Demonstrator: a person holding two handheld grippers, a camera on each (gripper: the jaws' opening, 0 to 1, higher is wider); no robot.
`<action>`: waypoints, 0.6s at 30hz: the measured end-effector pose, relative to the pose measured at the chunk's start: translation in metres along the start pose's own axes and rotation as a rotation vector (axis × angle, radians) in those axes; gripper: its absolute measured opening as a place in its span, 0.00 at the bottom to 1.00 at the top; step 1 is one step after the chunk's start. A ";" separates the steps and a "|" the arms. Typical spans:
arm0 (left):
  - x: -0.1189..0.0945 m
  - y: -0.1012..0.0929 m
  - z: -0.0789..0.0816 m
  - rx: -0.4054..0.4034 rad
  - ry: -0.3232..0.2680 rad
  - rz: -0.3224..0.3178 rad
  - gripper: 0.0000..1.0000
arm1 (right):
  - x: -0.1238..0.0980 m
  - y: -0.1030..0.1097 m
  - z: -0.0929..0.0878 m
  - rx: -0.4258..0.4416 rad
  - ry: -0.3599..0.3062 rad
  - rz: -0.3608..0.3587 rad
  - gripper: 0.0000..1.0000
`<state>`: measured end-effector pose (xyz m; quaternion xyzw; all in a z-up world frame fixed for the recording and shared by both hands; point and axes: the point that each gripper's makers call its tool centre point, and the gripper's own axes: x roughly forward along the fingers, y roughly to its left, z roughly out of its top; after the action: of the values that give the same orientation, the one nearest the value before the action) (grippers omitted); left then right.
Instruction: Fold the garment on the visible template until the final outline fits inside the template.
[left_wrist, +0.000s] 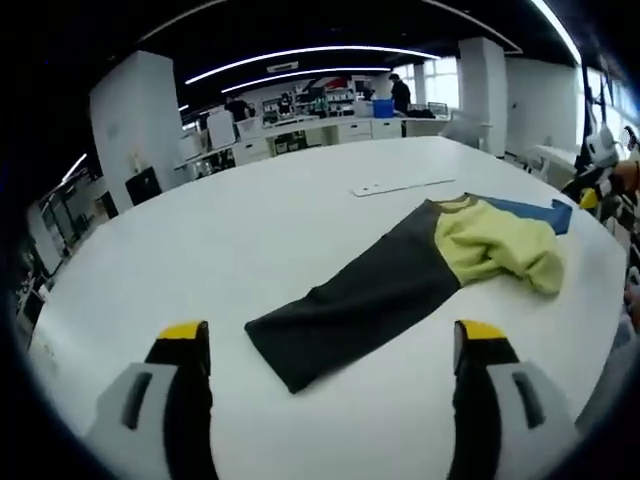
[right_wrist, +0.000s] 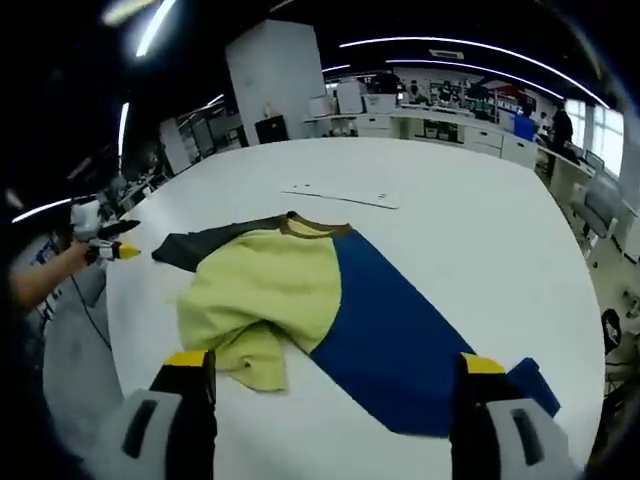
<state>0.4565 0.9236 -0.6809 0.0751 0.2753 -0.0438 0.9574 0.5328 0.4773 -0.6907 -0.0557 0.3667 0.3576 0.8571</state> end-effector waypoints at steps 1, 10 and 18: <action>-0.002 -0.003 0.001 0.001 -0.004 -0.008 0.99 | 0.003 0.009 0.002 -0.011 -0.005 0.019 1.00; -0.017 -0.030 -0.004 0.005 -0.001 -0.062 0.99 | 0.020 0.067 0.001 -0.128 0.008 0.163 0.99; -0.030 -0.058 -0.005 -0.002 -0.006 -0.132 0.99 | 0.033 0.119 -0.001 -0.214 0.003 0.275 0.91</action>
<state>0.4210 0.8683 -0.6758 0.0558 0.2769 -0.1067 0.9533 0.4697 0.5837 -0.6939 -0.0965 0.3320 0.5082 0.7888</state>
